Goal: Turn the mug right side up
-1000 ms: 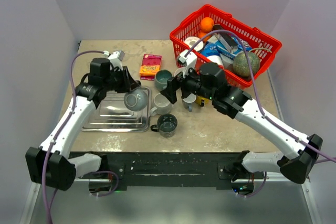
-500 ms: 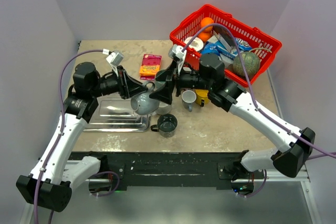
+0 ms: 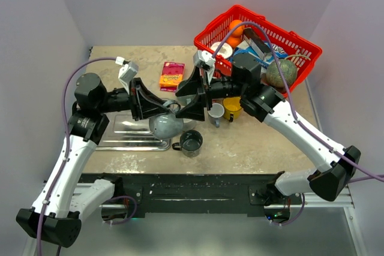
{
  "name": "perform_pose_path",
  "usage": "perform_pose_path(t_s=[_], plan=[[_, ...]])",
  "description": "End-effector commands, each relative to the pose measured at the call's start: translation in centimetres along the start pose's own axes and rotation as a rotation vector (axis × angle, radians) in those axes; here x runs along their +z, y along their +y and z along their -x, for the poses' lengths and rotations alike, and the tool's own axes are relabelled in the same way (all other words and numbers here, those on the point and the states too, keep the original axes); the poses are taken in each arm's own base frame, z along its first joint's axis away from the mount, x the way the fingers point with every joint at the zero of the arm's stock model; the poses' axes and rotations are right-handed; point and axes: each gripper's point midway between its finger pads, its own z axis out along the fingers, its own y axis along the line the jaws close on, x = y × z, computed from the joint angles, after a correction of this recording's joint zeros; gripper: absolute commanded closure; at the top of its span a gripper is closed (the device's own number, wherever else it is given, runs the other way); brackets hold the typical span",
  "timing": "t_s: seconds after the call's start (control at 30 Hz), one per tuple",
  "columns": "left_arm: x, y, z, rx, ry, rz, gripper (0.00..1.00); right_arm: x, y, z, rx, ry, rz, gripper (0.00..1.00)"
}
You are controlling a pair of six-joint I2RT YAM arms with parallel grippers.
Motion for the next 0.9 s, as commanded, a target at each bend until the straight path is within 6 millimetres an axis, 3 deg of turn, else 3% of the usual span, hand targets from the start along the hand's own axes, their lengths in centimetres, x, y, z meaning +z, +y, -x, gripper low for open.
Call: perform_pose_path(t_s=[0.0, 0.23, 0.67, 0.8, 0.83, 0.87], plan=[[-0.7, -5.0, 3.8, 0.198, -0.065, -0.128, 1.0, -0.6, 1.8, -0.7, -0.026, 0.028, 0.091, 0.15], [-0.9, -6.3, 4.3, 0.223, -0.086, -0.193, 1.0, -0.3, 0.7, 0.0, -0.05, 0.006, 0.042, 0.26], [-0.5, -5.9, 4.9, 0.237, -0.1, -0.2, 1.0, 0.6, 0.6, 1.5, -0.043, -0.039, 0.084, 0.41], [-0.3, -5.7, 4.9, 0.232, -0.1, -0.2, 1.0, 0.9, 0.6, 1.5, -0.028, -0.04, 0.098, 0.61], [-0.2, -5.5, 4.9, 0.227, -0.099, -0.199, 1.0, 1.1, 0.5, 1.4, -0.02, -0.036, 0.102, 0.74], [-0.1, -5.2, 4.8, 0.223, -0.098, -0.197, 1.0, 1.1, 0.5, 1.5, -0.021, -0.037, 0.103, 0.79]])
